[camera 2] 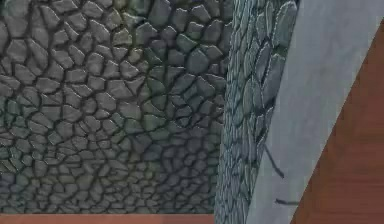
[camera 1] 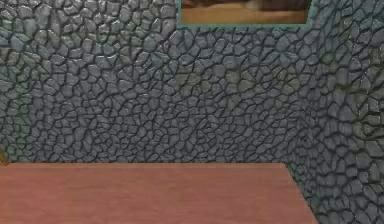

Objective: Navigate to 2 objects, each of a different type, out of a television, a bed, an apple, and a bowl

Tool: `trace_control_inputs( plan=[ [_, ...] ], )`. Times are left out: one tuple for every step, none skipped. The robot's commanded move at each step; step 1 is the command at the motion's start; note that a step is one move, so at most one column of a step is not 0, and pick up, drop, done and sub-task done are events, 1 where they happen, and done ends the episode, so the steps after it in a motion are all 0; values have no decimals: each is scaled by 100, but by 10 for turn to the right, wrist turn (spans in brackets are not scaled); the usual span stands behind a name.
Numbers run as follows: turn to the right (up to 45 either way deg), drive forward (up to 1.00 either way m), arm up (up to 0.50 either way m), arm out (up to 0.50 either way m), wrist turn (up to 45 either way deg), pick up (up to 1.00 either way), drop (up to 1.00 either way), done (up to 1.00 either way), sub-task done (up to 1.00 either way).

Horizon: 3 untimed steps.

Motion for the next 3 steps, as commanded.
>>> trace_control_inputs(
  plan=[
    [0, 40, 0, 0, 0, 0, 0, 0, 0],
    [-450, 0, 0, 0, 0, 0, 0, 0, 0],
    [-420, 0, 0, 0, 0, 0, 0, 0, 0]
  ],
)
